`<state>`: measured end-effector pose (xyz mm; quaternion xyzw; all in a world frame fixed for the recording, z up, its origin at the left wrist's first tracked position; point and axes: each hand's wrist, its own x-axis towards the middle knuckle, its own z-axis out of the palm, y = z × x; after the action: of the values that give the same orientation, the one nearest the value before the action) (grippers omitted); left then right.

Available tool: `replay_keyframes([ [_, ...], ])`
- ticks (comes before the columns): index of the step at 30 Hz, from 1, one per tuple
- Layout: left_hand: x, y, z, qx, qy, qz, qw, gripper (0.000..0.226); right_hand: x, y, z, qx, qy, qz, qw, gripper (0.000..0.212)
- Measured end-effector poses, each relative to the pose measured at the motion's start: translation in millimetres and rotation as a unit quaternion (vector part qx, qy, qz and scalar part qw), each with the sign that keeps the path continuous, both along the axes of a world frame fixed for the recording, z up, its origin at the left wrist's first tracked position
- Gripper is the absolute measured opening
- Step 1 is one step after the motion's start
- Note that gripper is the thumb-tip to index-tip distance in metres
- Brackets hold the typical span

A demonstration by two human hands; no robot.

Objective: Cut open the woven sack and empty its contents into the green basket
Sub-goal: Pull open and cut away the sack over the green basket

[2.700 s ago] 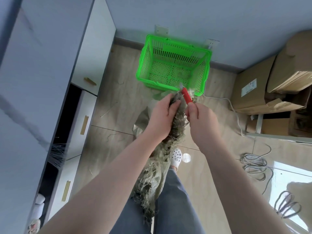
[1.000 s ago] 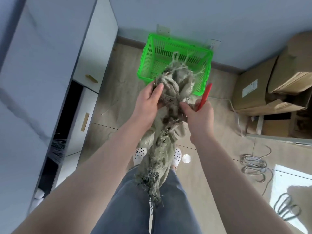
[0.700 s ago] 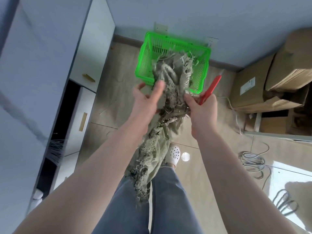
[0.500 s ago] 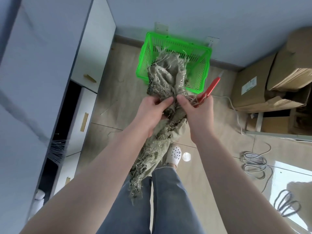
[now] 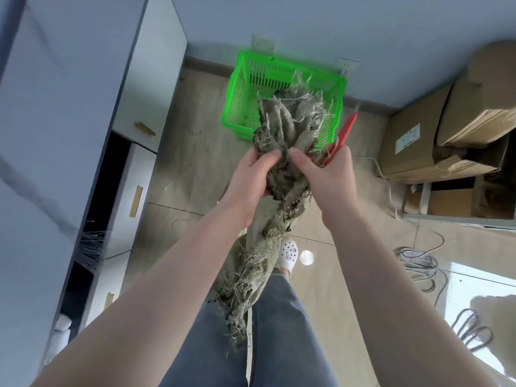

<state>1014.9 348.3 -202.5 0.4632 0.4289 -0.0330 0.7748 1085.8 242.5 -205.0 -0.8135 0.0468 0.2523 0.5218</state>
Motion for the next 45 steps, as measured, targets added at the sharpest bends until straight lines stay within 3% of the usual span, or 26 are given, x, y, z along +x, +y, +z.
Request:
replay_keyframes([
  [3,0,-3,-6,0.051,0.018,-0.028,0.998,0.041,-5,10,-2,-0.028,-0.081,0.022,0.996,0.035],
  [5,1,-5,-9,0.102,0.033,-0.033,0.994,0.029,-11,10,-6,-0.030,-0.129,0.033,0.991,0.029],
  [8,1,-6,-12,0.258,0.036,-0.088,0.961,0.025,-13,6,-10,-0.029,-0.175,0.047,0.983,0.028],
  [10,-1,-7,-14,0.309,0.031,-0.081,0.947,0.027,-10,6,-10,-0.018,-0.177,0.044,0.983,0.031],
  [14,-2,-9,-15,0.212,0.008,0.006,0.977,0.023,-1,6,-12,0.008,-0.154,0.024,0.988,0.037],
  [18,2,-8,-14,0.111,-0.021,0.028,0.993,0.017,7,3,-13,0.012,-0.130,0.009,0.991,0.041],
  [24,-3,-8,-14,0.056,-0.015,0.031,0.998,0.023,8,-10,-1,-0.072,-0.088,0.062,0.992,0.032],
  [29,-13,0,-17,0.014,-0.002,0.019,1.000,0.012,-24,-29,30,-0.107,-0.161,0.061,0.979,0.042],
  [31,-15,1,-17,-0.012,-0.004,0.021,1.000,0.016,-45,-28,40,-0.094,-0.144,0.102,0.980,0.039],
  [36,-20,1,-20,0.013,-0.015,0.029,0.999,0.017,-72,-22,32,-0.192,-0.037,0.220,0.956,0.040],
  [45,-26,3,-22,0.056,-0.035,0.029,0.997,0.017,-64,-21,23,-0.261,-0.026,0.247,0.933,0.039],
])
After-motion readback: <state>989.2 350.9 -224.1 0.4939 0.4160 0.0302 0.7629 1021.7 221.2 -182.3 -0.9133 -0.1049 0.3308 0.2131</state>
